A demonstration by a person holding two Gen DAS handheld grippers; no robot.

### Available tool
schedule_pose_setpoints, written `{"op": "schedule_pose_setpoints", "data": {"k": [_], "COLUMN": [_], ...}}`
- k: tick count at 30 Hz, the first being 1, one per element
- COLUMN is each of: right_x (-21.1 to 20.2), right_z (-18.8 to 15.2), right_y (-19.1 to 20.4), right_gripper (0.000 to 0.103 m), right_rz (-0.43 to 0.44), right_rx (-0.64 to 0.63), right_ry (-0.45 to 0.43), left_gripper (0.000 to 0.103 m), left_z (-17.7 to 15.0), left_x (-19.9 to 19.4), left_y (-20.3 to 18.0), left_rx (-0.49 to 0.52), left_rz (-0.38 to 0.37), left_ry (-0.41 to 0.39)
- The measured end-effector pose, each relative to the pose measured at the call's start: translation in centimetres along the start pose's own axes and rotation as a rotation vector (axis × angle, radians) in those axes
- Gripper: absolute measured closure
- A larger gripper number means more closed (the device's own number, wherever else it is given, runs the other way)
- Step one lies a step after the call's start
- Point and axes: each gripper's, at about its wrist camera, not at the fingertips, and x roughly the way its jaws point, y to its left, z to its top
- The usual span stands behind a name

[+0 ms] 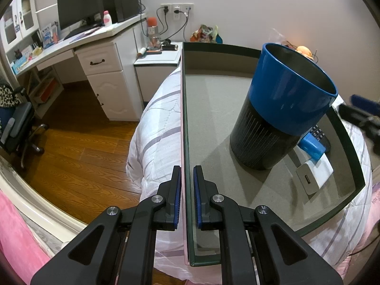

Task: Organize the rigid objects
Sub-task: 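Move the right gripper to the keys and grasp the pink strap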

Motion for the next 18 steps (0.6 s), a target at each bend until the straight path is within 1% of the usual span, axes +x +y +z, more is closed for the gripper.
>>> {"op": "schedule_pose_setpoints", "data": {"k": [4,7,11,15,18], "right_x": [-2.0,-2.9,-3.1,-2.4,-1.5], "right_z": [-0.4,-1.4,-3.2,-4.9,-6.2], "right_y": [-3.1,-5.8,-9.5,-11.4,-12.2], "right_gripper": [0.025,0.025,0.025,0.025,0.025], "right_rz": [-0.05,-0.101,-0.163,-0.198,-0.185], "right_rx": [0.063,0.122,0.198,0.227,0.244], "right_ry": [-0.048,-0.056,-0.029,0.024,0.055], "left_gripper": [0.095,0.095,0.095,0.095,0.095], "left_z": [0.0,-0.1,-0.3,-0.4,-0.5], "left_x": [0.0,0.1,0.2,0.2,0.2], "left_y": [0.1,0.1,0.1,0.0,0.0], "left_rx": [0.003,0.004,0.008,0.01,0.011], "left_rz": [0.004,0.011,0.017,0.021,0.021], "left_ry": [-0.001,0.0,0.003,0.004,0.005]}}
